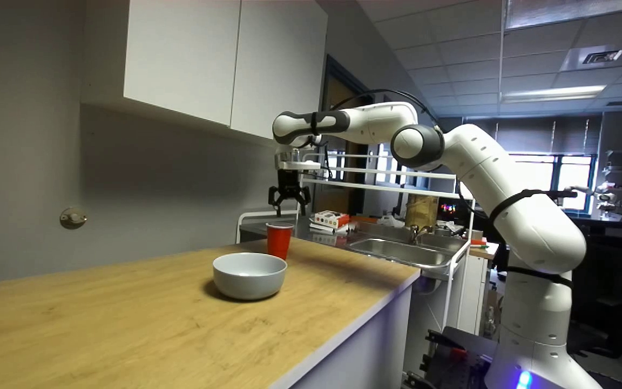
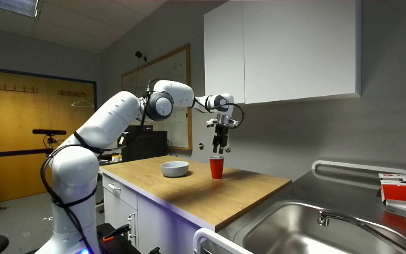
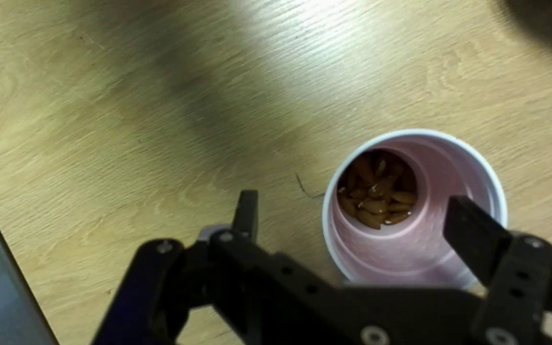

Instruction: Pour the contents from the orange cup into the gray bowl

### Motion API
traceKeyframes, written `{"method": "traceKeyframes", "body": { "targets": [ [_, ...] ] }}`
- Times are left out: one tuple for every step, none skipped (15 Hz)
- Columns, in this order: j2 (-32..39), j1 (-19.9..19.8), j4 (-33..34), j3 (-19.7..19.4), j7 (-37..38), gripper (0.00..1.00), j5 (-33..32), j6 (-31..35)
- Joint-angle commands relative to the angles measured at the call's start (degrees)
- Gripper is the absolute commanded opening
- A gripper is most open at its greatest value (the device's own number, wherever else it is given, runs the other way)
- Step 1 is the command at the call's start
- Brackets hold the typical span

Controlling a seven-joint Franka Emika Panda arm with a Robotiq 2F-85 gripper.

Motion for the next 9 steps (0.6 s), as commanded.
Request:
{"method": "traceKeyframes", "body": {
  "targets": [
    [2.48, -0.4, 5.12, 0.02, -0.43, 1.0, 0.01, -2.95],
    [2.74, -0.53, 5.59, 0.14, -0.83, 1.0, 0.09, -3.42],
    [2.97, -0.43, 5.98, -0.01, -1.2, 1.0, -0.44, -3.84],
    [1.15, -0.18, 1.95, 0.0, -0.1, 1.0, -0.16, -1.41],
    [1.28, -0.19, 2.02, 0.0, -0.11, 1.0, -0.18, -1.43],
    [1.34, -0.17, 1.89, 0.0, -0.11, 1.0, -0.18, -1.37],
    [1.36, -0.16, 1.81, 0.0, -0.11, 1.0, -0.18, -1.36],
    [1.38, -0.16, 1.8, 0.0, -0.11, 1.0, -0.18, -1.36],
    [1.38, -0.16, 1.81, 0.0, -0.11, 1.0, -0.18, -1.36]
  ]
}}
